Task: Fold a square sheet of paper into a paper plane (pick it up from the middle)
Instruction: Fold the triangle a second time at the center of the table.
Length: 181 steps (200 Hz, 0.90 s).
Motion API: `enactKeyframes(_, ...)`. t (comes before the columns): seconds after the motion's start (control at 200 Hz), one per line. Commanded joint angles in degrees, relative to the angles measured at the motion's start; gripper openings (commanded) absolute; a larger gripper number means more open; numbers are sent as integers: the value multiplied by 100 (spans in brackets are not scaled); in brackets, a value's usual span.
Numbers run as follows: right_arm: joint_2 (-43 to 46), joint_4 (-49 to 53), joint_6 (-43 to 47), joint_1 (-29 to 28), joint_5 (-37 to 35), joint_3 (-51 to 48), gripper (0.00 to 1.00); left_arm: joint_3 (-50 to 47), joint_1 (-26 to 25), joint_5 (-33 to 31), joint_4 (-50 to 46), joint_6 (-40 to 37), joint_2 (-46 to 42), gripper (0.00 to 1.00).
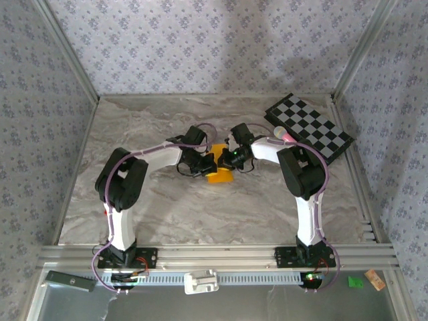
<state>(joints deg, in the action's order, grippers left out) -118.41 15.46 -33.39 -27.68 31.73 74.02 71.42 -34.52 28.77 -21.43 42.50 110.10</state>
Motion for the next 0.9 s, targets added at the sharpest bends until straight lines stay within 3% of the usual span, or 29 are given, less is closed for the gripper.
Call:
enactKeyframes(0.0,-497,748,60,51,-688,-328,3,-53,-36,103,-132,-101,159,0)
enactKeyframes(0.9,-530,823,93,79,-740,-292,3,-562,-111,-157,-576,-963,222,0)
